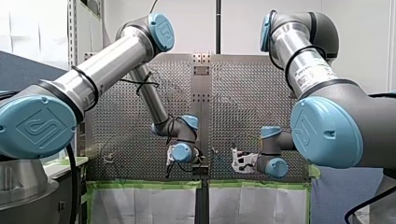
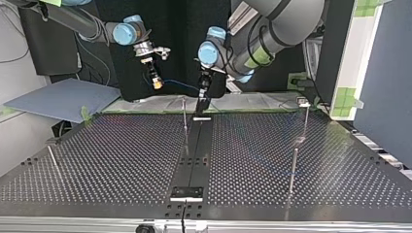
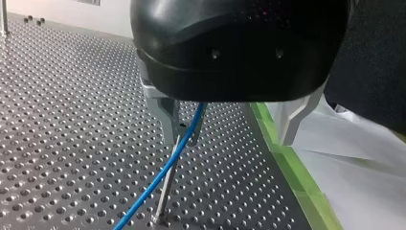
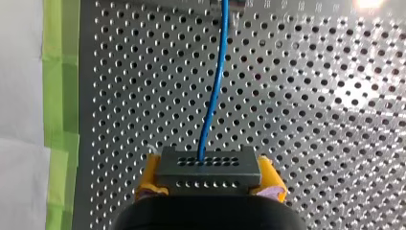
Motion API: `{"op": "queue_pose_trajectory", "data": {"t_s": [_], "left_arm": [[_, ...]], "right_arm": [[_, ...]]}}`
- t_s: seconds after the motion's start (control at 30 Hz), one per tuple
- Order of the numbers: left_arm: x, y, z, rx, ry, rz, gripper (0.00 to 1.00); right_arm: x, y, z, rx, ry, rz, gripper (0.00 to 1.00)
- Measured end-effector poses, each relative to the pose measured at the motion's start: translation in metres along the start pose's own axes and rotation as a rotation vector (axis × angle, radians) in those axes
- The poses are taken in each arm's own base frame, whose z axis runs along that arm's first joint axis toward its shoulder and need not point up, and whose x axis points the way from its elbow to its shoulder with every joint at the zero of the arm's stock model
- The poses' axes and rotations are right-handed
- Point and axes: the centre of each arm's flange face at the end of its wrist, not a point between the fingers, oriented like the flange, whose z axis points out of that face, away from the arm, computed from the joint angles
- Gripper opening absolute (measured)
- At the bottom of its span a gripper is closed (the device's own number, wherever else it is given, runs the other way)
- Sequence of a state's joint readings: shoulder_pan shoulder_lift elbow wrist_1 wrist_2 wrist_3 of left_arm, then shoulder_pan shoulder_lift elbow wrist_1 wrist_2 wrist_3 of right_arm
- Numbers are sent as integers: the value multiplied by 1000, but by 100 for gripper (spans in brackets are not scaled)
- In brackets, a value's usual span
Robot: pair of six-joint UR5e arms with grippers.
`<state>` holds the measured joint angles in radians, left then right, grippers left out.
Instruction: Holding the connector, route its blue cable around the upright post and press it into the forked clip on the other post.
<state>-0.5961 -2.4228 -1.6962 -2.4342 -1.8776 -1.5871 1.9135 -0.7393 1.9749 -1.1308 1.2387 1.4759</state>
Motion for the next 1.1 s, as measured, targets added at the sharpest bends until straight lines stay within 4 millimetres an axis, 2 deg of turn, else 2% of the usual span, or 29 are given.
{"op": "queue_pose_trajectory", "data": {"t_s": [0.43,0.47,0.5,0.53,0.57,0.6,0.63,0.67,1.1], "left_arm": [[1,6,2,-12,10,-2,100],[1,6,2,-13,10,-2,94],[1,7,2,-13,10,-2,94],[0,7,2,-14,10,-2,78],[0,7,2,-16,10,-3,52],[0,8,2,-19,10,-3,52],[0,8,2,-22,10,-3,32],[0,8,2,-23,10,-3,2],[0,10,3,-40,6,0,2]], "right_arm": [[0,-4,1,44,1,3,0],[0,-4,1,44,1,3,0],[0,-4,0,45,0,3,0],[0,-4,1,45,0,3,0],[1,-4,0,45,0,3,0],[1,-4,1,45,0,3,0],[1,-4,0,46,0,3,0],[0,-4,0,46,0,3,0],[1,5,3,24,-6,12,0]]}}
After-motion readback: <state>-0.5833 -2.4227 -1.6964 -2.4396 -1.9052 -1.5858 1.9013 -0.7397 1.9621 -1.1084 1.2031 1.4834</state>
